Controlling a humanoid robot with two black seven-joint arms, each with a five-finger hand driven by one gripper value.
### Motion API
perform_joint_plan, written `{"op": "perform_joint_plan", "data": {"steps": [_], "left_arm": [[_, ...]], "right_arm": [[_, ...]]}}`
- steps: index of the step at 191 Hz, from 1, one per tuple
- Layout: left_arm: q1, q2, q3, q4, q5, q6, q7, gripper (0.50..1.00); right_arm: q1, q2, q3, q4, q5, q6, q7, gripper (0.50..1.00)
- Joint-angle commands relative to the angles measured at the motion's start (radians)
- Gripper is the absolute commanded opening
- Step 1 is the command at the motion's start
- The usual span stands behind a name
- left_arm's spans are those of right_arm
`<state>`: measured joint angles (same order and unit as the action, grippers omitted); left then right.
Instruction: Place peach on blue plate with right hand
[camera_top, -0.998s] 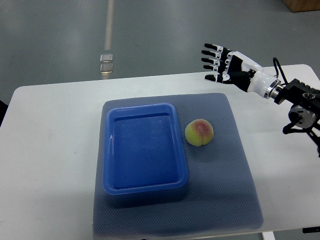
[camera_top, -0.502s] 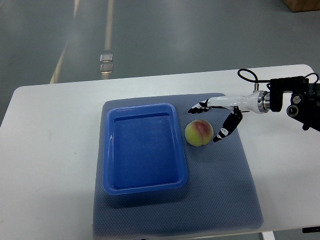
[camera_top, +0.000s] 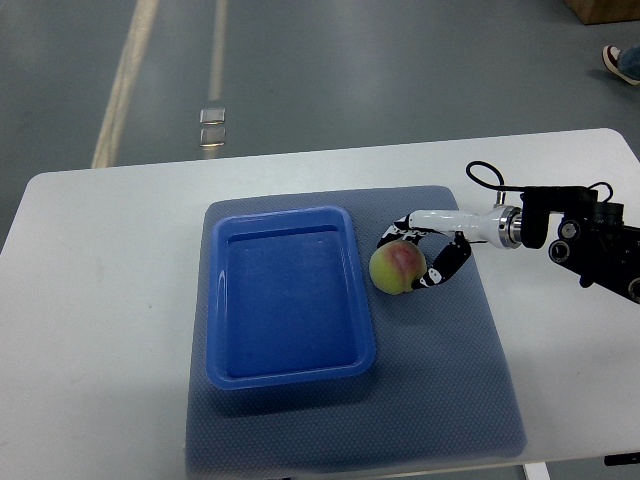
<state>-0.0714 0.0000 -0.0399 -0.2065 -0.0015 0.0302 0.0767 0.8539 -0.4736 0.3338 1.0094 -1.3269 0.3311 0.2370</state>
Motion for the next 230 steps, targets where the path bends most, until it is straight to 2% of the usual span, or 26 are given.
{"op": "perform_joint_plan", "data": {"steps": [1, 4, 14, 42, 43, 54, 93, 94, 96, 108, 109, 111, 125, 126, 132, 145, 154, 156, 169, 177, 180, 191, 201, 202, 204, 230], "left_arm": [[-0.001, 0.000, 0.000, 0.001, 0.000, 0.001, 0.000, 1.000], [0.001, 0.000, 0.000, 0.001, 0.000, -0.001, 0.000, 1.000], [-0.001, 0.000, 0.000, 0.001, 0.000, -0.001, 0.000, 1.000], [0.001, 0.000, 0.000, 0.001, 0.000, -0.001, 0.000, 1.000], [0.001, 0.000, 0.000, -0.001, 0.000, -0.001, 0.000, 1.000], [-0.001, 0.000, 0.000, -0.001, 0.000, -0.001, 0.000, 1.000], [-0.001, 0.000, 0.000, 0.001, 0.000, -0.001, 0.000, 1.000], [0.001, 0.000, 0.000, -0.001, 0.000, -0.001, 0.000, 1.000], [0.001, 0.000, 0.000, -0.001, 0.000, -0.001, 0.000, 1.000], [-0.001, 0.000, 0.000, -0.001, 0.000, -0.001, 0.000, 1.000], [0.001, 0.000, -0.001, -0.001, 0.000, -0.001, 0.000, 1.000], [-0.001, 0.000, -0.001, -0.001, 0.000, -0.001, 0.000, 1.000], [0.001, 0.000, -0.001, -0.001, 0.000, -0.001, 0.000, 1.000], [0.001, 0.000, -0.001, 0.001, 0.000, -0.001, 0.000, 1.000], [0.001, 0.000, -0.001, 0.002, 0.000, -0.001, 0.000, 1.000], [0.002, 0.000, -0.001, 0.001, 0.000, -0.001, 0.000, 1.000], [0.002, 0.000, -0.001, 0.001, 0.000, -0.001, 0.000, 1.000], [0.002, 0.000, -0.001, -0.001, 0.000, -0.001, 0.000, 1.000], [0.004, 0.000, -0.001, -0.002, 0.000, -0.001, 0.000, 1.000], [0.004, 0.000, -0.001, -0.002, 0.000, -0.001, 0.000, 1.000], [0.004, 0.000, -0.001, -0.002, 0.000, -0.001, 0.000, 1.000], [0.004, 0.000, -0.001, -0.002, 0.000, -0.003, 0.000, 1.000], [0.004, 0.000, -0.001, -0.002, 0.000, -0.003, 0.000, 1.000], [0.004, 0.000, -0.001, -0.001, 0.000, -0.003, 0.000, 1.000], [0.005, 0.000, -0.001, -0.001, 0.000, -0.003, 0.000, 1.000], [0.005, 0.000, -0.001, 0.006, 0.000, -0.004, 0.000, 1.000]], "right_arm": [[0.000, 0.007, 0.004, -0.002, 0.002, 0.003, 0.001, 0.543], [0.002, 0.006, 0.004, 0.001, 0.003, 0.005, 0.001, 0.515], [0.014, -0.008, 0.013, 0.011, 0.015, 0.016, 0.001, 0.500], [0.089, -0.074, 0.034, 0.049, 0.040, 0.059, 0.001, 0.500], [0.135, -0.115, 0.034, 0.089, 0.072, 0.087, 0.001, 0.500], [0.178, -0.146, 0.033, 0.132, 0.121, 0.108, -0.005, 0.500], [0.266, -0.118, -0.010, 0.161, 0.167, 0.095, -0.041, 0.500], [0.277, -0.047, -0.041, 0.147, 0.166, 0.085, -0.042, 0.500], [0.280, -0.030, -0.047, 0.144, 0.166, 0.080, -0.044, 0.500], [0.281, -0.014, -0.055, 0.138, 0.166, 0.077, -0.044, 0.500], [0.283, 0.059, -0.082, 0.091, 0.166, 0.059, -0.044, 0.500], [0.283, 0.076, -0.088, 0.077, 0.166, 0.054, -0.044, 0.500], [0.281, 0.107, -0.101, 0.051, 0.164, 0.046, -0.044, 0.500], [0.278, 0.191, -0.130, -0.021, 0.160, 0.031, -0.044, 0.500], [0.275, 0.248, -0.144, -0.067, 0.153, 0.022, -0.044, 0.500], [0.270, 0.329, -0.164, -0.143, 0.149, 0.009, -0.044, 0.500], [0.270, 0.329, -0.164, -0.143, 0.149, 0.009, -0.044, 0.500], [0.264, 0.379, -0.174, -0.187, 0.147, 0.008, -0.042, 0.500], [0.246, 0.421, -0.187, -0.230, 0.147, 0.008, -0.042, 0.549], [0.237, 0.440, -0.190, -0.252, 0.147, 0.008, -0.042, 0.611], [0.235, 0.448, -0.190, -0.256, 0.147, 0.008, -0.042, 0.658], [0.229, 0.458, -0.188, -0.265, 0.147, 0.008, -0.044, 0.719], [0.229, 0.458, -0.188, -0.265, 0.147, 0.008, -0.044, 0.719], [0.226, 0.458, -0.185, -0.272, 0.147, 0.009, -0.044, 0.921], [0.224, 0.457, -0.184, -0.273, 0.147, 0.011, -0.044, 0.952], [0.232, 0.425, -0.167, -0.264, 0.166, 0.020, -0.042, 0.948]]}}
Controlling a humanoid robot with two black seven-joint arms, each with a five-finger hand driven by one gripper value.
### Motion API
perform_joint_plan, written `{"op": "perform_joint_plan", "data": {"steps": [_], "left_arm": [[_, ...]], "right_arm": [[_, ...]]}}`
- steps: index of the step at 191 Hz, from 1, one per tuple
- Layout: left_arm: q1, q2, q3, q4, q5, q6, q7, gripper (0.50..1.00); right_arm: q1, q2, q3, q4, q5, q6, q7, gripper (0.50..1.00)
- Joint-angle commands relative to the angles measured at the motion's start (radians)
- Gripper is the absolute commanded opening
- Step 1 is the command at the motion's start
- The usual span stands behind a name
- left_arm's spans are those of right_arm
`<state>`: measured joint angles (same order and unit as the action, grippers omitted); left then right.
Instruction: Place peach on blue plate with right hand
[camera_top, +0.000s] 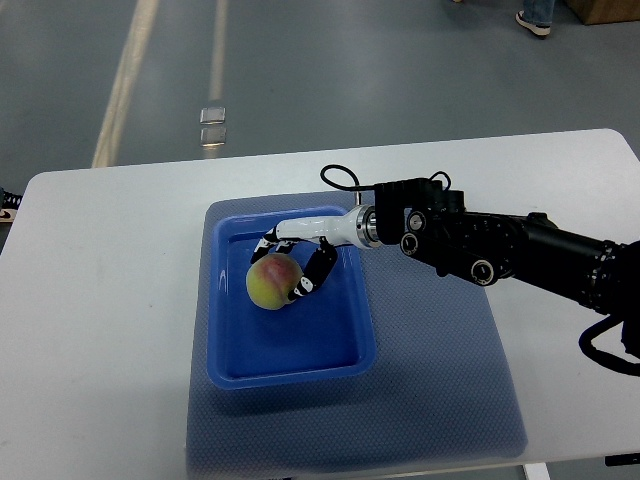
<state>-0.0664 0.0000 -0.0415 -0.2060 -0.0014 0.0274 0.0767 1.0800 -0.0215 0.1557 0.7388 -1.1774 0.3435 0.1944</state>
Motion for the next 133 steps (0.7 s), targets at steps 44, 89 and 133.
{"op": "perform_joint_plan", "data": {"steps": [44, 89, 133], "left_arm": [[0.000, 0.000, 0.002, 0.007, 0.000, 0.000, 0.000, 1.000], [0.000, 0.000, 0.002, 0.002, 0.000, 0.000, 0.000, 1.000], [0.000, 0.000, 0.005, -0.004, 0.000, 0.002, 0.001, 1.000]], "right_arm": [[0.060, -0.276, 0.264, 0.120, 0.142, 0.081, 0.000, 0.950], [-0.249, -0.368, 0.663, 0.122, 0.775, 0.126, 0.016, 0.948], [-0.449, -0.141, 0.846, -0.010, 1.078, 0.097, 0.060, 0.948]]}}
